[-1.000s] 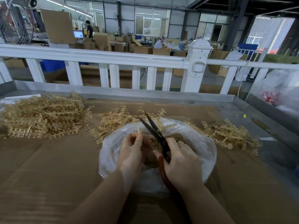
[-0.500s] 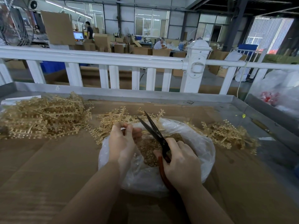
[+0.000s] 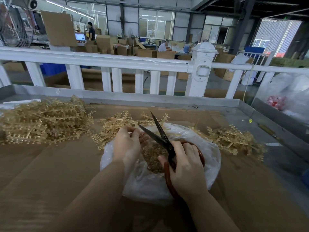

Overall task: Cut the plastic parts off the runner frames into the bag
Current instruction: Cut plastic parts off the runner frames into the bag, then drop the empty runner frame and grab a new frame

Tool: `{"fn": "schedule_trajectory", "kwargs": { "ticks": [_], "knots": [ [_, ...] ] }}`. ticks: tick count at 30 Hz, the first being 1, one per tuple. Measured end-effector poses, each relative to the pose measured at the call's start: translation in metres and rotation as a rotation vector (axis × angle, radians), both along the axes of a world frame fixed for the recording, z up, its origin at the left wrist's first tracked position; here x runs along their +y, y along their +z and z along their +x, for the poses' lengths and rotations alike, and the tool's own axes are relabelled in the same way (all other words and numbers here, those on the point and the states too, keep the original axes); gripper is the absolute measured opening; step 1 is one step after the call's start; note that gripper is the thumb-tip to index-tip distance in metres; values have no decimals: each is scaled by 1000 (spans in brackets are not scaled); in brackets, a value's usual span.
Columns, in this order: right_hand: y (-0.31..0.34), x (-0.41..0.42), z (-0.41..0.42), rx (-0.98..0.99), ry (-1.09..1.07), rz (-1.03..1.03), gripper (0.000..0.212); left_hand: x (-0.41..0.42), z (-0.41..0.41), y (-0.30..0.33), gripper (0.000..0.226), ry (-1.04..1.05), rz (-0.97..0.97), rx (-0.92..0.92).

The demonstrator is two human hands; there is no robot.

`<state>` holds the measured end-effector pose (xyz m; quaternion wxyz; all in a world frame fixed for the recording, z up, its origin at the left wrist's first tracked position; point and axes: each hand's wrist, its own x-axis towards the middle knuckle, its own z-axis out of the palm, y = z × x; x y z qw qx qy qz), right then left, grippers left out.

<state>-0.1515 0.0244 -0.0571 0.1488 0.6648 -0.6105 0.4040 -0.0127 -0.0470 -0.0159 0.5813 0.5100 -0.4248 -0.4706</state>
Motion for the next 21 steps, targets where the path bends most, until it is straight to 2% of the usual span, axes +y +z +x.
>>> {"fn": "schedule_trajectory", "kwargs": {
  "ticks": [5,8,10,15,19,21],
  "knots": [
    [-2,-2,-1,71,-8,76,45,-1,-6,4,15,-32,41,-138],
    [-1,-2,-1,51,25,60,43,-2,-7,-2,10,-4,16,-449],
    [0,0,-1,15,44,36,41,-1,-6,-4,9,46,19,-502],
    [3,2,-1,-68,46,-33,45,1,3,2,7,71,42,-314],
    [3,1,-1,-93,38,-12,45,6,14,12,11,84,14,-77],
    [3,1,-1,-82,38,-2,45,5,23,15,8,96,29,-26]
  ]
}}
